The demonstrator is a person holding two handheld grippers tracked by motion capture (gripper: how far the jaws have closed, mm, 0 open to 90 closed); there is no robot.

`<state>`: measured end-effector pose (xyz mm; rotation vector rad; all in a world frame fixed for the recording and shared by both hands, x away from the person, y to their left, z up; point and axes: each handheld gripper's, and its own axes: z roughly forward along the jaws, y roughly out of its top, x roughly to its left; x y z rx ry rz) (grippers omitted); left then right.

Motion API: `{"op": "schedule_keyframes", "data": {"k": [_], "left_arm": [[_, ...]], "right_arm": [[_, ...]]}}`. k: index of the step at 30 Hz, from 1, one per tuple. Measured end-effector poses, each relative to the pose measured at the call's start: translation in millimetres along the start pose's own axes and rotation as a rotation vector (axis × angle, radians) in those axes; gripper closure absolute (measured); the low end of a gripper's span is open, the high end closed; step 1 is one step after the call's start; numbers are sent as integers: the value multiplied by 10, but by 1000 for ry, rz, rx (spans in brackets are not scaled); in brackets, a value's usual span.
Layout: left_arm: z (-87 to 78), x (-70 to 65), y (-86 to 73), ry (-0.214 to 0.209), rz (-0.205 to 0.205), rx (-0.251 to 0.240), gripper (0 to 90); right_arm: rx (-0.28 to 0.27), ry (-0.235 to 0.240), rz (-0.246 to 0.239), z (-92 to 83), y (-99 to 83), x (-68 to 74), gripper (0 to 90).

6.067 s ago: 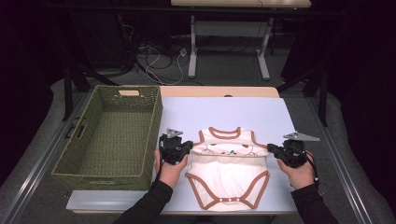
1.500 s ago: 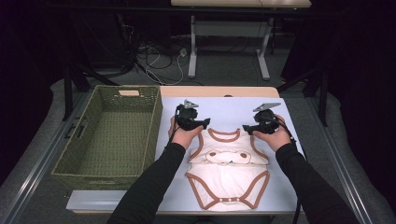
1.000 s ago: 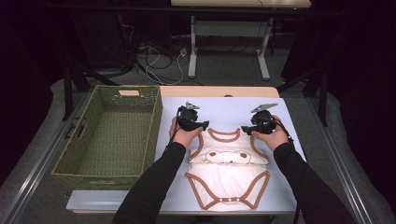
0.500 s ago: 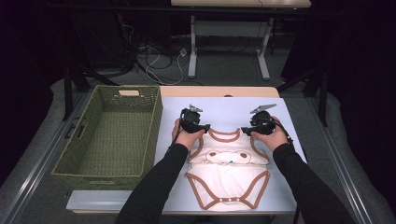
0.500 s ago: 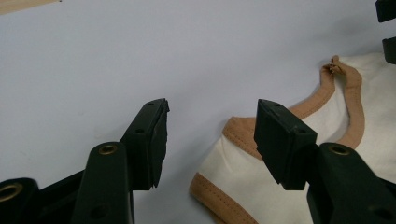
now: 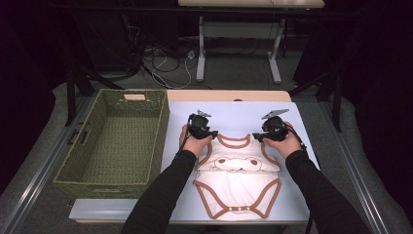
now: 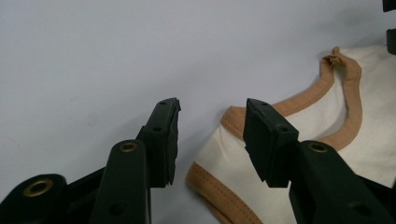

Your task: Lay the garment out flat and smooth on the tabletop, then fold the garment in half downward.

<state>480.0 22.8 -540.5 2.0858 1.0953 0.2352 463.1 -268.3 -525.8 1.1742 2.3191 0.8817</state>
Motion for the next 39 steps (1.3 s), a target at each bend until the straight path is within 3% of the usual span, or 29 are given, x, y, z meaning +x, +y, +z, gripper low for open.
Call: {"op": "schedule_keyframes", "data": {"k": [8, 14, 19, 22, 31, 32, 39], "left_arm": [[72, -25, -25, 1, 4, 28, 582], [106, 3, -51, 20, 11, 79, 626], [105, 18, -50, 20, 0, 78, 659], [102, 10, -50, 35, 20, 86, 681], [64, 36, -44, 32, 22, 122, 834], [65, 28, -42, 33, 21, 119, 847], [50, 0, -34, 42, 17, 110, 872]], "right_arm": [[-7, 1, 7, -9, 0, -13, 467], [-6, 6, 12, -7, -2, -21, 453], [-6, -1, 18, -5, -11, -28, 456], [-9, 0, 17, 0, -16, -43, 464], [8, -7, 29, 17, -49, -87, 559], [14, -11, 49, 14, -55, -89, 573], [29, -6, 69, 54, -117, -143, 583]]}}
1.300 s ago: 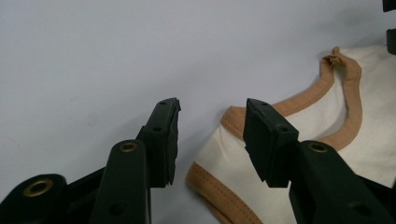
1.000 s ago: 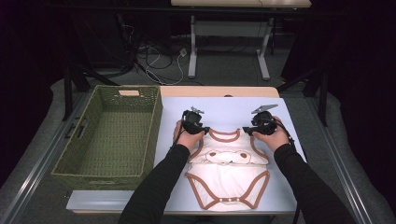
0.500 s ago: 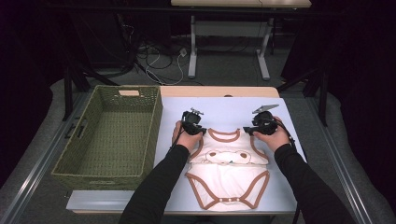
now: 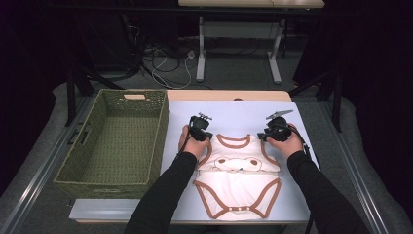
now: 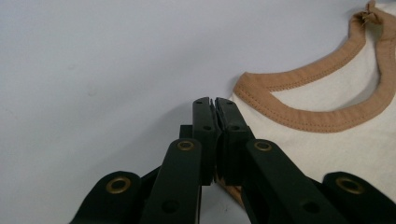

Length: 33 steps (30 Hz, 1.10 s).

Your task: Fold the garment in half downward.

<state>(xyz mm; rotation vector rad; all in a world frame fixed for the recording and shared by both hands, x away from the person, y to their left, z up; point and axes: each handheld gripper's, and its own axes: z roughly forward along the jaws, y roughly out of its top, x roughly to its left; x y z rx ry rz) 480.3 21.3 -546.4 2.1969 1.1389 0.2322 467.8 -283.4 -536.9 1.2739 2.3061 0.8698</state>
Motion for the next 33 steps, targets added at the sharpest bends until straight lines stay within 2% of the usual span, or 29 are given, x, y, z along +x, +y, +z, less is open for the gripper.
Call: {"op": "schedule_keyframes", "data": {"k": [11, 16, 22, 23, 25, 28, 33], "left_arm": [[-34, 1, 7, -9, -10, -15, 876], [-39, 8, 10, -7, 0, -14, 878], [-48, 12, 12, -8, 1, -19, 879], [-49, 8, 11, -8, -4, -19, 879], [-61, 8, 15, -12, -5, -19, 879], [-85, 10, 26, -9, -5, -39, 879], [-135, 15, 46, -5, -13, -66, 880]], "right_arm": [[20, 55, 2, 60, -36, 50, 582], [69, 66, -1, 84, -43, 90, 608], [71, 79, -17, 86, -37, 126, 754], [72, 94, -13, 84, -33, 139, 770], [68, 73, -38, 81, -29, 141, 781], [50, 80, -22, 60, -19, 142, 785], [21, 66, -39, -36, 28, 119, 788]]}}
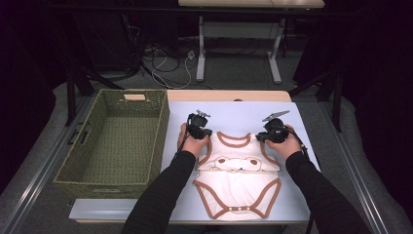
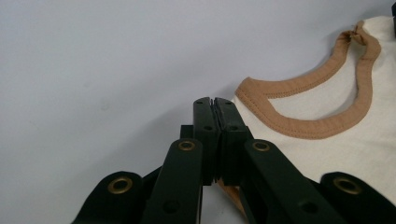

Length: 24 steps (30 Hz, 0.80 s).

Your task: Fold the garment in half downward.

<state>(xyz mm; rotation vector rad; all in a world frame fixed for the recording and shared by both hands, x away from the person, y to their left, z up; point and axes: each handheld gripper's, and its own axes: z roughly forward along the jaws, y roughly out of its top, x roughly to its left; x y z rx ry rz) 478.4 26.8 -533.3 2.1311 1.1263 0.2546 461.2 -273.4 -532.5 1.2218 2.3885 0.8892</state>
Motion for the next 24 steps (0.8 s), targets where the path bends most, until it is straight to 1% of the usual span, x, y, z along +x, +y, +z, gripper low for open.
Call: {"op": "schedule_keyframes", "data": {"k": [1, 2, 3, 4, 6, 7, 8, 10, 11, 14, 15, 16, 18, 20, 22, 24], "left_arm": [[-12, 4, 5, 5, 0, -7, 880], [-21, -3, 8, 1, -13, -10, 881], [-31, -1, 14, 6, -2, -14, 881], [-43, -3, 23, 4, 0, -17, 881], [-72, -6, 46, 9, 10, -25, 881], [-84, -13, 56, 8, 3, -32, 882], [-99, -14, 71, 10, 5, -40, 882], [-133, -16, 100, 12, 5, -50, 882], [-148, -18, 116, 14, -2, -57, 882], [-205, 4, 186, 25, 15, -67, 882], [-220, 5, 215, 26, 11, -75, 883], [-238, 15, 246, 32, 18, -83, 883], [-259, 17, 306, 38, 13, -98, 883], [-279, 21, 359, 50, 27, -104, 883], [-302, 24, 410, 61, 35, -112, 884], [-335, 24, 458, 65, 38, -128, 884]], "right_arm": [[-5, -5, 11, -17, 10, 8, 788], [-11, -8, 0, -32, 17, -8, 788], [-18, -4, 3, -43, 23, -12, 788], [-20, -12, 1, -56, 30, -16, 789], [-15, -18, -14, -83, 57, -22, 789], [-22, -13, -11, -100, 74, -25, 790], [-24, -23, -12, -125, 93, -26, 790], [-34, -26, -12, -169, 133, -32, 790], [-41, -23, -6, -189, 149, -36, 790], [-46, -37, -21, -235, 205, -53, 791], [-49, -35, -24, -249, 226, -58, 791], [-52, -39, -20, -262, 247, -61, 791], [-66, -48, -14, -280, 285, -76, 791], [-54, -63, -36, -283, 330, -91, 791], [-69, -72, -34, -305, 379, -110, 791], [-70, -79, -27, -331, 430, -112, 791]]}}
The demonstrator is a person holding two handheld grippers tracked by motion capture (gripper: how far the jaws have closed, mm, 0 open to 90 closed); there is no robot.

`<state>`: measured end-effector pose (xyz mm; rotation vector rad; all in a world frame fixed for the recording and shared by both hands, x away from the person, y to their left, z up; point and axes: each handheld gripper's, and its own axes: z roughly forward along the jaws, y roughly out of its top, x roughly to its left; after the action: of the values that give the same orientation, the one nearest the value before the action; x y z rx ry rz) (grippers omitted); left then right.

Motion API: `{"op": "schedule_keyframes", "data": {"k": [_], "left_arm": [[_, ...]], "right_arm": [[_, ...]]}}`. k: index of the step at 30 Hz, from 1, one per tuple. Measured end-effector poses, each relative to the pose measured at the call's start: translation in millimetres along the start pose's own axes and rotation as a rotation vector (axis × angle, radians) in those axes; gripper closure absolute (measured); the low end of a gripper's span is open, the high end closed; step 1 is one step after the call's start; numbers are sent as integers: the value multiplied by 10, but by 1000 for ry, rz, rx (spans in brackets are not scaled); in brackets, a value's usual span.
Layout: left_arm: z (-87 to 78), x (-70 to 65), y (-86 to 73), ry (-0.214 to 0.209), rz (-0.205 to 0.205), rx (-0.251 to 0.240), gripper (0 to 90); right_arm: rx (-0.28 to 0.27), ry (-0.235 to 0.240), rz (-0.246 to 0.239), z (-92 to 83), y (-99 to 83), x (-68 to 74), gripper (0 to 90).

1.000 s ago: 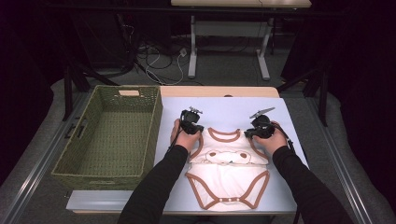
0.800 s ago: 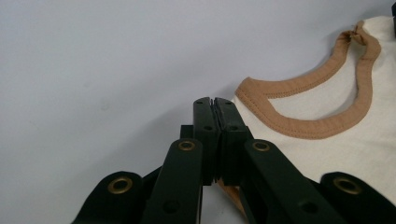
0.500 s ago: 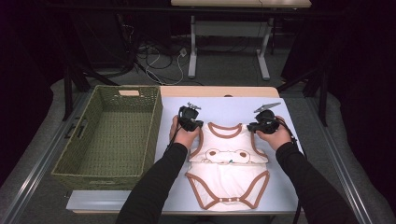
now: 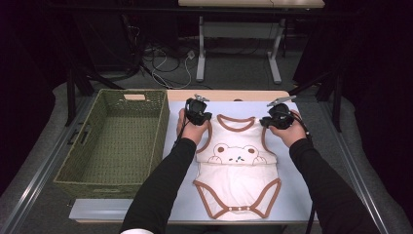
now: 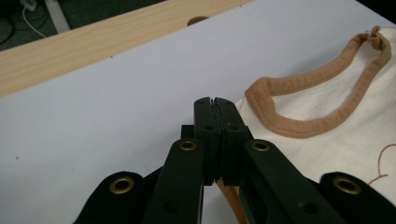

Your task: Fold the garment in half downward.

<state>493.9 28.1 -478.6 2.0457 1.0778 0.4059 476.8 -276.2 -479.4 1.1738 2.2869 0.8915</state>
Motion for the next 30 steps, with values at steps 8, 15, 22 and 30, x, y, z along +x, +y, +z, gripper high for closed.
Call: {"op": "schedule_keyframes", "data": {"k": [8, 15, 22, 30], "left_arm": [[-147, -4, 171, 21, 5, -62, 884], [-227, 1, 272, 30, 5, -106, 884], [-202, 0, 269, 30, 4, -94, 884], [-207, -42, 181, 19, 1, -87, 884]], "right_arm": [[-68, -41, -11, -150, 189, -26, 791], [-125, -63, 1, -241, 273, -31, 791], [-120, -72, -2, -231, 286, -26, 791], [-113, -60, -10, -237, 221, -5, 791]]}}
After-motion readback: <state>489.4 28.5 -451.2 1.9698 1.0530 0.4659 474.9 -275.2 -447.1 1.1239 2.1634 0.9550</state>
